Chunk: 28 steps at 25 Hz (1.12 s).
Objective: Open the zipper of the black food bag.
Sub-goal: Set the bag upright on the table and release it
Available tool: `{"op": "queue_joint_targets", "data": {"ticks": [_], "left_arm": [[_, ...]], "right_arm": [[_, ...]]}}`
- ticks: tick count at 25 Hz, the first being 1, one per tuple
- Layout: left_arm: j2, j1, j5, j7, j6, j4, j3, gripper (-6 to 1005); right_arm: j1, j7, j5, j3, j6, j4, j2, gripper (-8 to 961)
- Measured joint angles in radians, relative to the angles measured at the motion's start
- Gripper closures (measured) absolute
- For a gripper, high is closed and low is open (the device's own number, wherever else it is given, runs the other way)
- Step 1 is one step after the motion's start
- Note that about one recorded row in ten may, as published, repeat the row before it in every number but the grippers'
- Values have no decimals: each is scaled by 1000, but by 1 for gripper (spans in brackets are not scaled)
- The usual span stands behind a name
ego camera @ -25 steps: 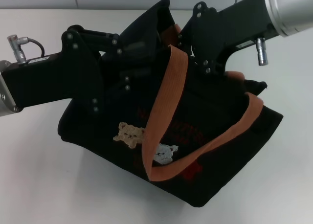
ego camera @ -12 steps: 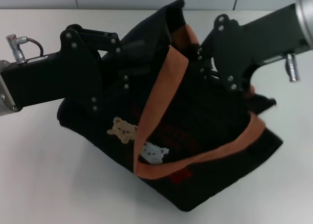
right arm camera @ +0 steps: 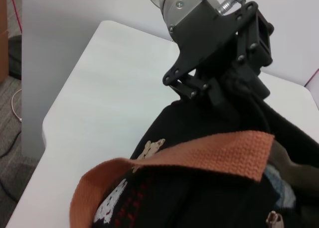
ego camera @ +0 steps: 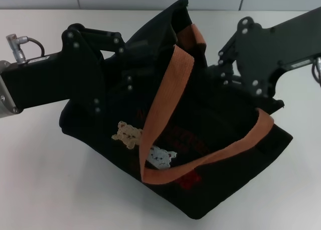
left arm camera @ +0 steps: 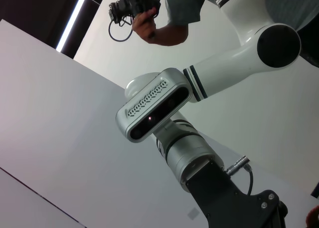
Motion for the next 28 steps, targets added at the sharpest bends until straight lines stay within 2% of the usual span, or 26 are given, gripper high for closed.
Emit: {"op": "queue_joint_targets", "data": {"ticks": [5,9,16,22,28], "left_arm": [[0,-1,-1,5,0,0,5,807],[0,-3,-1,6,1,0,7,807],[0,-4,-2,7,1,-3,8,807],[0,-5,-2,7,1,-3,8,807],[0,-9,-2,6,1,-3,8,807]], "right_arm": [[7,11,9,84,6,40,0,854],[13,16,35,110,12,44,0,833],[25,12,44,87,12,63,-1,797],[61,8,27,75,18,103,-2,578],[69,0,-37,25,72,115,0,584]]}}
